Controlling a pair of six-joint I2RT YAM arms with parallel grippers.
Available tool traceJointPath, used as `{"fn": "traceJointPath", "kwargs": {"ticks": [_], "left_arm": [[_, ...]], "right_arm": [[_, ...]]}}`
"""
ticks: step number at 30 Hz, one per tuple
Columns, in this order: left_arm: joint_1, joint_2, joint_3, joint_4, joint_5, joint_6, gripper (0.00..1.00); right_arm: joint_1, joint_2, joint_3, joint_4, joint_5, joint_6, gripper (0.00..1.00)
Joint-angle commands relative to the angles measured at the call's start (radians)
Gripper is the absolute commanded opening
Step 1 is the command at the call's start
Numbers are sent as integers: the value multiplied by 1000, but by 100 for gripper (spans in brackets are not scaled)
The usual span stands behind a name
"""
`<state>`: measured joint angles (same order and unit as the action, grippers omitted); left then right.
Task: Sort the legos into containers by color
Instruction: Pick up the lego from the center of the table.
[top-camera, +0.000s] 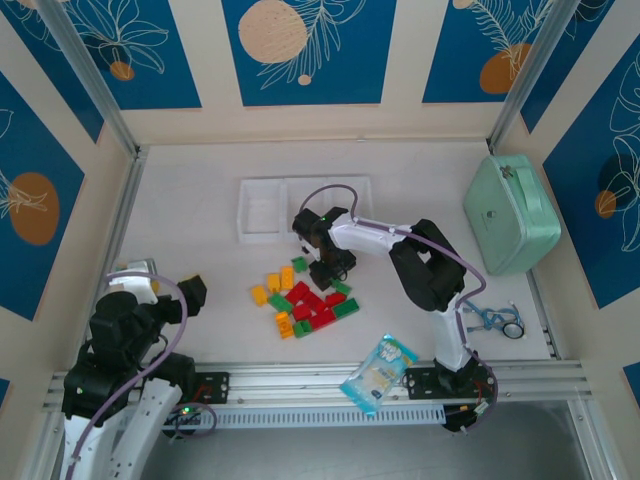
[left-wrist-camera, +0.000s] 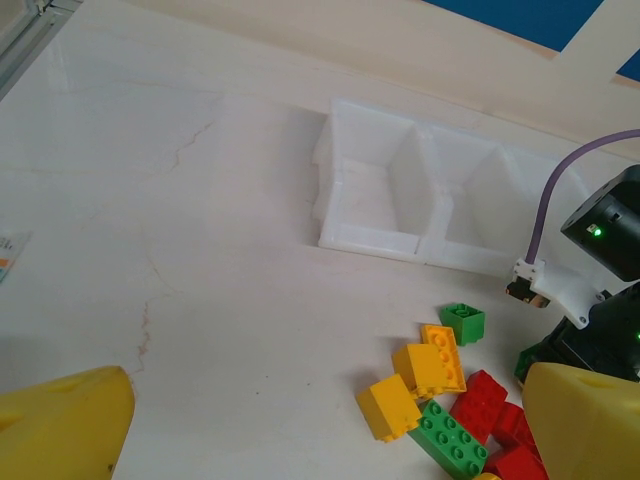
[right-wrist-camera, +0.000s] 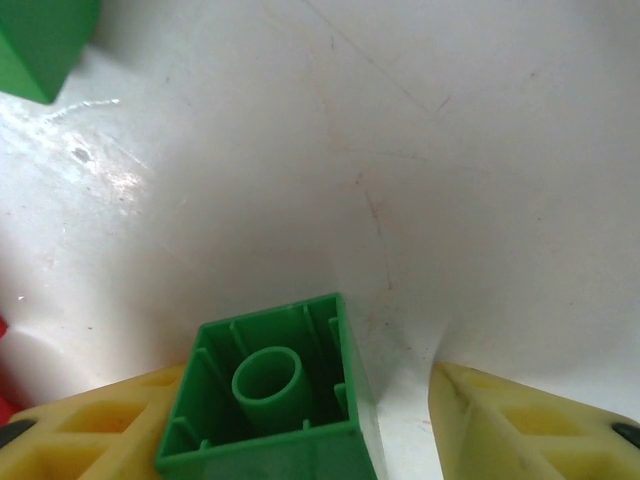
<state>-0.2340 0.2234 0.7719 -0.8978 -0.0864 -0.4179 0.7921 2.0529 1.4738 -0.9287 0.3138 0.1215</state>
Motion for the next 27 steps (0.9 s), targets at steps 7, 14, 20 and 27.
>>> {"fn": "traceJointPath", "kwargs": {"ticks": [7, 14, 20, 27], "left_arm": [[-5, -18, -6, 25, 8, 15, 99], [-7, -26, 1, 16, 10, 11, 98], [-6, -26, 0, 23, 35, 16, 99], [-5, -34, 3, 23, 30, 16, 99]], "right_arm": [[5, 14, 24, -9, 8, -22, 47], [7, -24, 17, -30, -2, -15, 33], [-15, -129, 62, -48, -41, 13, 32], [-166, -185, 184, -35, -59, 55, 32]]}}
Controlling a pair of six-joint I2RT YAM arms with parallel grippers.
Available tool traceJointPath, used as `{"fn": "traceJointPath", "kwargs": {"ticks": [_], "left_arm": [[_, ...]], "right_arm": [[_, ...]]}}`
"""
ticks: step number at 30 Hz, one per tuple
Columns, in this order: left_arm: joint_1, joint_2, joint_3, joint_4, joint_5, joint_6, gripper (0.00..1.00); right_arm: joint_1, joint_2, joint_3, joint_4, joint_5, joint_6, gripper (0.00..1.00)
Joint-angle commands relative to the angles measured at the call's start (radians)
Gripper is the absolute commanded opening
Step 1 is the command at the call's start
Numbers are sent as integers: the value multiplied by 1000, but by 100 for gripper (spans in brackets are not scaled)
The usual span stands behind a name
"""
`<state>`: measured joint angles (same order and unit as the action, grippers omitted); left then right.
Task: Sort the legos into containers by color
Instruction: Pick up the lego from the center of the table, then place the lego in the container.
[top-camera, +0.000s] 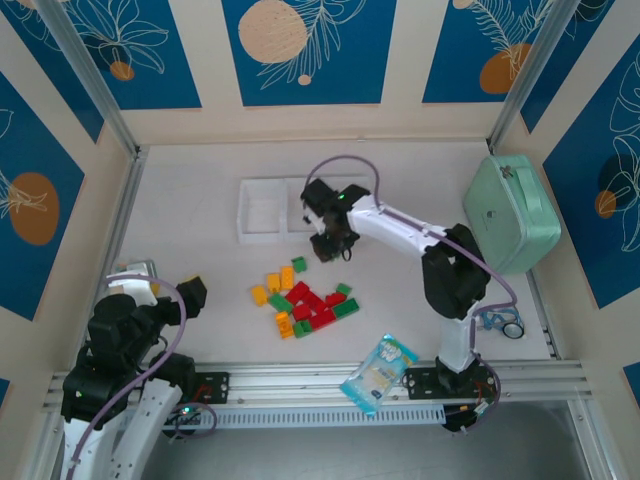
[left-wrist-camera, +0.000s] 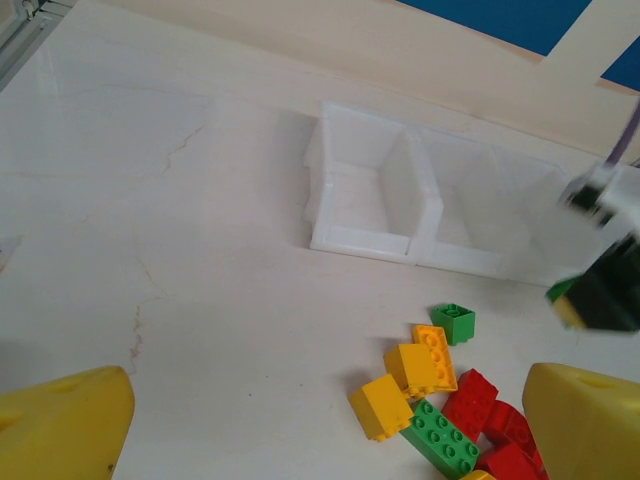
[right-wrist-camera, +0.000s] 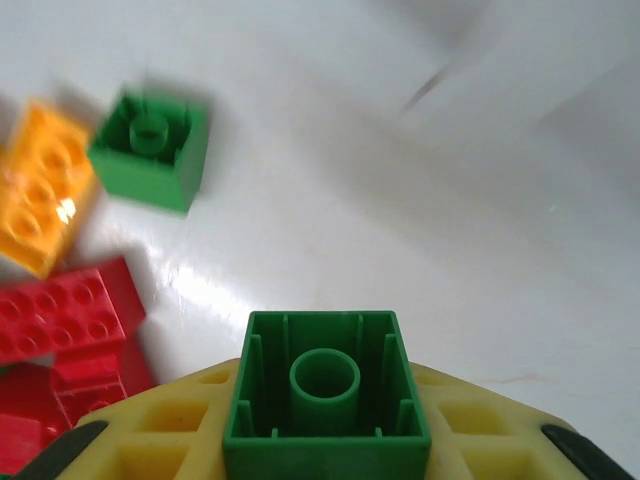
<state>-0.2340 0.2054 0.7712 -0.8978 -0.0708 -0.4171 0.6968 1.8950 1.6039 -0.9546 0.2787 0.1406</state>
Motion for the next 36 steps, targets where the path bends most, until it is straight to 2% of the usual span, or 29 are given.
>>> {"fn": "traceJointPath", "kwargs": {"ticks": [1, 5, 8, 15, 19, 22, 28, 36], "left_arm": [[-5, -18, 2, 25, 17, 15, 99], [-6, -19, 0, 27, 19, 17, 100], [-6, -18, 2, 25, 14, 16, 99], [-5, -47, -2, 30, 13, 20, 99], [-6, -52, -4, 33, 15, 22, 99], [-5, -59, -5, 33, 11, 22, 99], [-6, -75, -9, 37, 12, 26, 99], [-5, -56, -12, 43, 27, 29, 99]], "right_arm": [[-101, -24, 72, -7, -37, 41, 32], [-210, 29, 171, 6, -126, 45, 32], [-257, 103, 253, 17, -178, 42, 31], [-298, 313, 456, -26, -221, 46, 31], [-298, 364, 488, -32, -209, 51, 35], [-299, 365, 478, -29, -193, 63, 43], [-298, 319, 447, -38, -174, 76, 69], [-270, 133, 329, -60, -198, 141, 88]]}}
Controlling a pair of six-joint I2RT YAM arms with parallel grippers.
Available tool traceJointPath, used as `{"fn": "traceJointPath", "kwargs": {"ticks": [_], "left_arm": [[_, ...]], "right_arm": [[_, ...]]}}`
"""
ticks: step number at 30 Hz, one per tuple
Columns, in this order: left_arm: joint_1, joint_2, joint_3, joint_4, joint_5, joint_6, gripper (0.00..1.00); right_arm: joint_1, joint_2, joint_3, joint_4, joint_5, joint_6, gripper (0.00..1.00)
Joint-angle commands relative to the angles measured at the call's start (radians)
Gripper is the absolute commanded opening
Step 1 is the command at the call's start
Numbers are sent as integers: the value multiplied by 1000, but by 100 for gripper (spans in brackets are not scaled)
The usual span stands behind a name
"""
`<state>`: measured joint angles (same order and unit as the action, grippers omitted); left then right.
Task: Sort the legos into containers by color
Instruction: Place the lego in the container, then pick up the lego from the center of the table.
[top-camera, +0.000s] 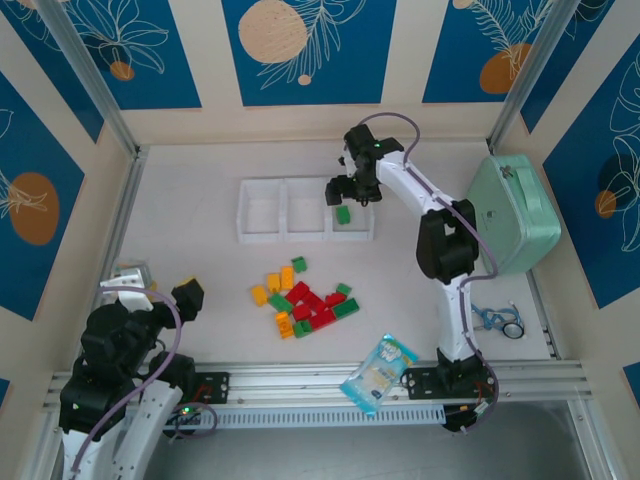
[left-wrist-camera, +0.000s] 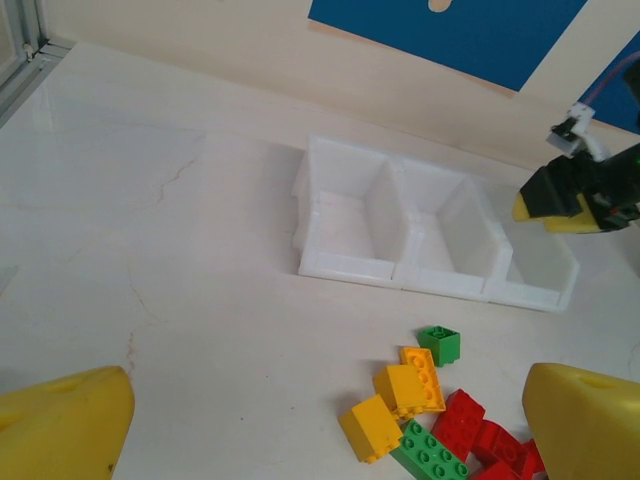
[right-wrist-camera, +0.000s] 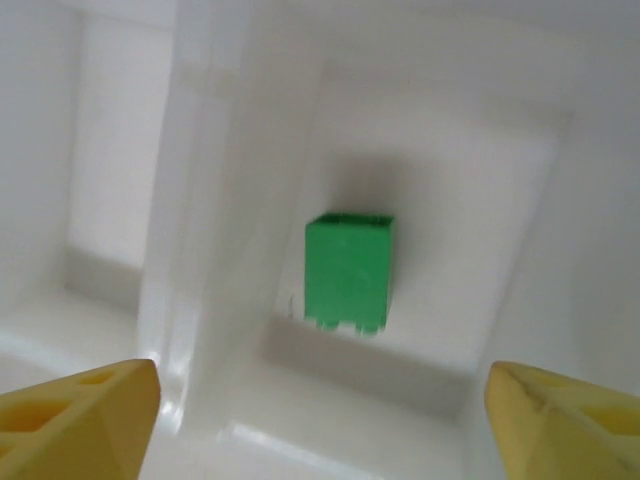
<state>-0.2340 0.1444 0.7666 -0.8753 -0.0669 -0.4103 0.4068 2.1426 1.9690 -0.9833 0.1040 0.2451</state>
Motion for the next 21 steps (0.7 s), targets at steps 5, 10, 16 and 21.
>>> {"fn": "traceJointPath", "kwargs": {"ticks": [5, 10, 16, 21], "left_arm": [[-6, 44, -7, 22, 43, 24, 99], [-3, 77, -13, 35, 58, 31, 99], [-2, 104, -16, 41, 79, 34, 99], [-2, 102, -20, 44, 88, 36, 99]], "right_arm": [[64, -257, -205, 4, -33, 147, 99], [156, -369, -377, 86, -1, 257, 99], [277, -355, -461, 163, 35, 298, 97], [318, -283, -463, 222, 15, 244, 88]]}}
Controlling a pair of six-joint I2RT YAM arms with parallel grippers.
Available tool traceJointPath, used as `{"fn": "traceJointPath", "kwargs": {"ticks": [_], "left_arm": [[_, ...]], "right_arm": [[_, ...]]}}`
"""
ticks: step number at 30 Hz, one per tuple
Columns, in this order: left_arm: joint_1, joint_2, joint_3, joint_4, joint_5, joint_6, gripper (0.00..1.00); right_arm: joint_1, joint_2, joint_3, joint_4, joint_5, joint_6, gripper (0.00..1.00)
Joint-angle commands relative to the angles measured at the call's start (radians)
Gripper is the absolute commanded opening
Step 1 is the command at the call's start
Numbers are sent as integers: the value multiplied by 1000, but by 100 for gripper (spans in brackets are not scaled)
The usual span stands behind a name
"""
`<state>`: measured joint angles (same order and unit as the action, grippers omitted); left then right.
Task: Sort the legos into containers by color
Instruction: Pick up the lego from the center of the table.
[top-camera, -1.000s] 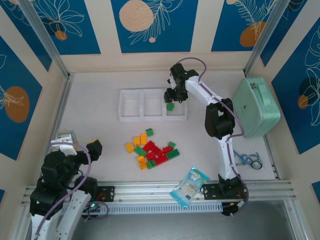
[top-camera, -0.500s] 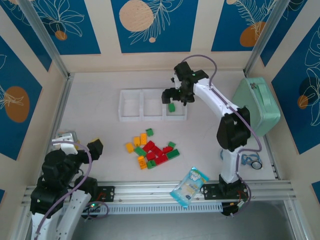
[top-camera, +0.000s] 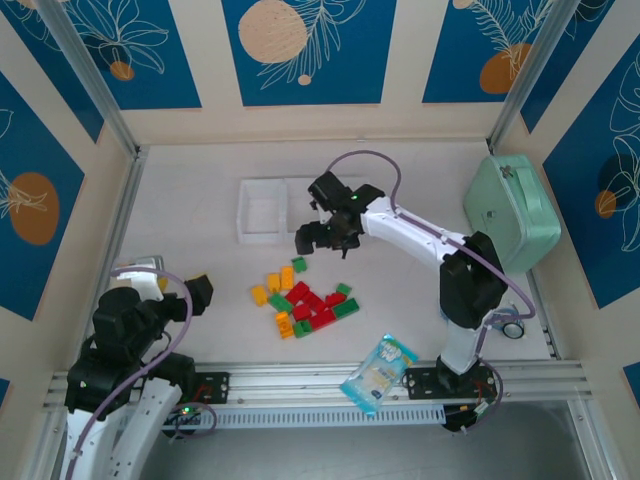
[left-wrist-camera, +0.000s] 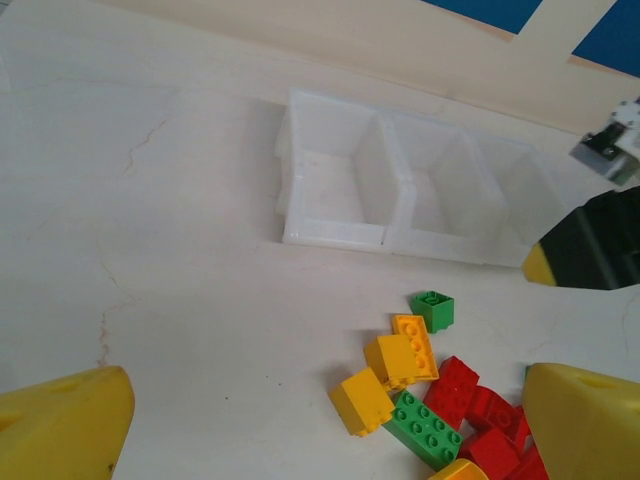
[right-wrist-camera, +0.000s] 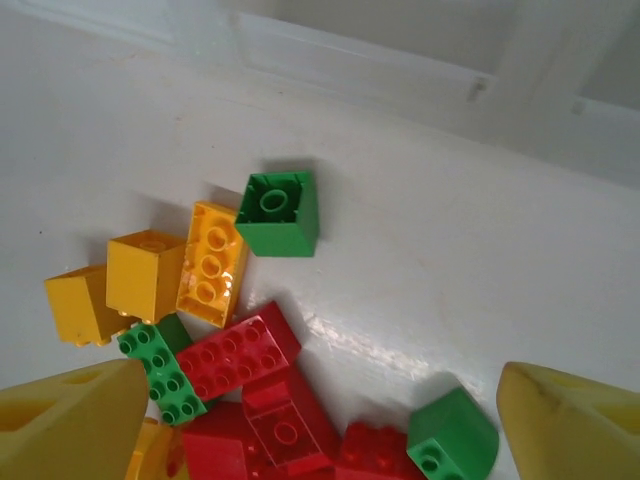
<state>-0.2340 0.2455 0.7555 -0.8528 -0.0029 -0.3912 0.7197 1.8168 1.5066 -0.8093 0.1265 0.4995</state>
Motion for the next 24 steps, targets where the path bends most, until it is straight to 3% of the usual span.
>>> {"fn": "traceJointPath", "kwargs": {"ticks": [1, 12, 24], "left_arm": [[-2, 2, -10, 21, 24, 17, 99], [-4, 0, -10, 22, 24, 15, 99], [-2, 6, -17, 34, 61, 24, 100]], "right_arm": [[10, 60, 8, 48, -12, -12, 86], [49, 270, 161, 18, -18, -2, 84], [72, 380, 283, -41, 1, -46, 73]]}}
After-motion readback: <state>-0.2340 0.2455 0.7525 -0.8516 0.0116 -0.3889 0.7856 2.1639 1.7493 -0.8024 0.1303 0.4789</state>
